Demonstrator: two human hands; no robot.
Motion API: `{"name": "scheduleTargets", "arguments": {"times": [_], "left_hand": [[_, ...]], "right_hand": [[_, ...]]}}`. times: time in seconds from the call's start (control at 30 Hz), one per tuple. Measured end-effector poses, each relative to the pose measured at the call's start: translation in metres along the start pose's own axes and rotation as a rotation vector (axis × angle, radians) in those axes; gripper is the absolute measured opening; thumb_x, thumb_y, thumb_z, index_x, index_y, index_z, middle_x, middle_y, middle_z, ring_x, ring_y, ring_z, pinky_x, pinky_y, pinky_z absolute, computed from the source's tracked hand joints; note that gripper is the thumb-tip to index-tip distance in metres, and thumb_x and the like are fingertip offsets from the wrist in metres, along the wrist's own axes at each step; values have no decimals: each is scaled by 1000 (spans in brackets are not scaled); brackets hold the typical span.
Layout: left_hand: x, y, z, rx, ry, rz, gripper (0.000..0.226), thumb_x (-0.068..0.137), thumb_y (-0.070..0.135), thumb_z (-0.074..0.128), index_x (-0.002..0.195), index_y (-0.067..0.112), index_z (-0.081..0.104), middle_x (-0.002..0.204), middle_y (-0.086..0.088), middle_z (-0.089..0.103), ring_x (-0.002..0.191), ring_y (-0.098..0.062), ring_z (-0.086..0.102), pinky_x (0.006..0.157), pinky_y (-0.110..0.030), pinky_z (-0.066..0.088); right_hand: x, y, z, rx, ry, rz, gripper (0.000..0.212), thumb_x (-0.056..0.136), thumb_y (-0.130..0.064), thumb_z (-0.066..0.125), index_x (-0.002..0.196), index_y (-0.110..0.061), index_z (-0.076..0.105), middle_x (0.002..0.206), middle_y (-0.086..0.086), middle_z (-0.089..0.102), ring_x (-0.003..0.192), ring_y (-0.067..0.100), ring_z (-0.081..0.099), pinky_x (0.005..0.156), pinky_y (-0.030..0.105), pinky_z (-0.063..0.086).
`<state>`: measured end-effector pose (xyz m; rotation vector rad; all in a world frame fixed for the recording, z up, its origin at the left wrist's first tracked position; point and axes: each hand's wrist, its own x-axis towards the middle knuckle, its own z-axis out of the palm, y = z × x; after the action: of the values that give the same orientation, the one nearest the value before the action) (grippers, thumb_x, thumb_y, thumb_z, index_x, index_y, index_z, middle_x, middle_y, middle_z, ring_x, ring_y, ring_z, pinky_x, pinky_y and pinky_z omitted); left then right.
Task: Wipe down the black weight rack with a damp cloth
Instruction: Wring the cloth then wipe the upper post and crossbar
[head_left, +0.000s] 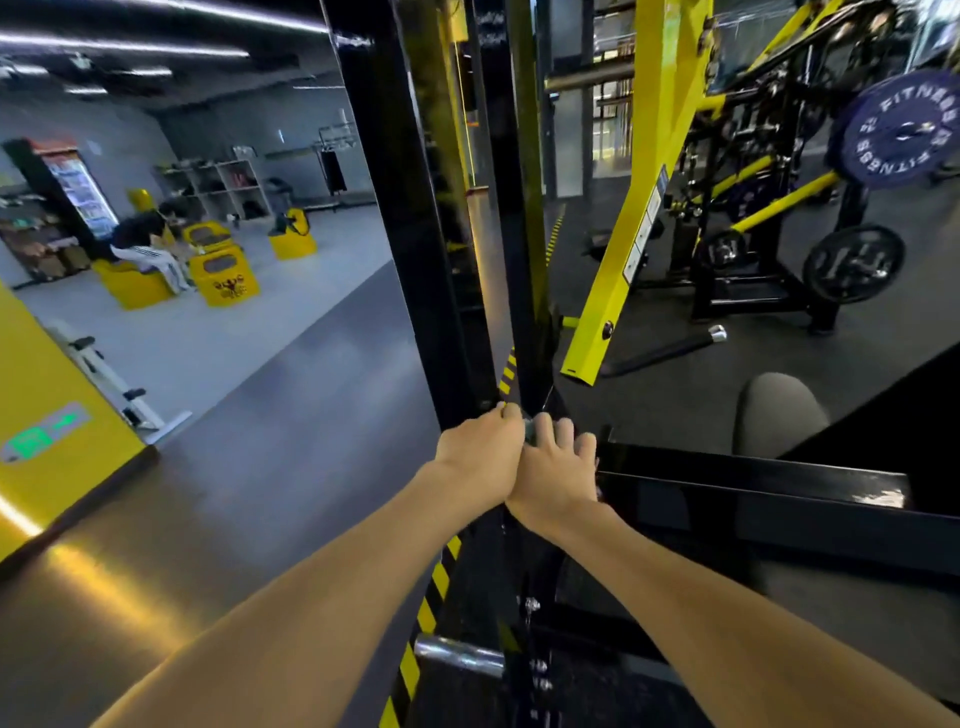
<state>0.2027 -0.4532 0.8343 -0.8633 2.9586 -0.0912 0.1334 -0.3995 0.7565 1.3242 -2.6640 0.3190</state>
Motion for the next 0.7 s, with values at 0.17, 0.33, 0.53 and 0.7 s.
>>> {"name": "scheduleTargets", "arguments": {"times": [0.17,0.33,0.53,0.7], "left_hand": [[-7,-8,12,-53,45,31,54,96,5,52,146,11,31,140,-7,50,113,-32,61,74,-40,46],[-14,-12,19,-137,14,23,61,94,4,53,148,17,29,144,-2,47,116,-31,58,86,-45,52],[-25,-9,40,-277,83,9,75,90,-5,51,154,24,22,157,6,32,115,-29,59,90,-48,51],[-37,-13,102,-336,250,3,48,90,-9,44,131,15,52,128,1,48,111,-19,52,84,-35,50]], "right_hand": [[-20,-1,5,-96,64,-140,46,97,-35,41,139,-18,45,139,5,32,118,30,32,95,44,27],[-15,-15,7,8,43,23,51,90,-30,52,138,-19,39,136,8,31,119,31,31,98,43,27],[-41,24,31,95,246,-164,33,80,-19,70,112,-18,66,112,8,49,99,31,46,82,43,38],[-74,35,97,714,-1,330,26,96,-7,52,121,-3,58,126,10,41,114,32,44,97,41,43]]}}
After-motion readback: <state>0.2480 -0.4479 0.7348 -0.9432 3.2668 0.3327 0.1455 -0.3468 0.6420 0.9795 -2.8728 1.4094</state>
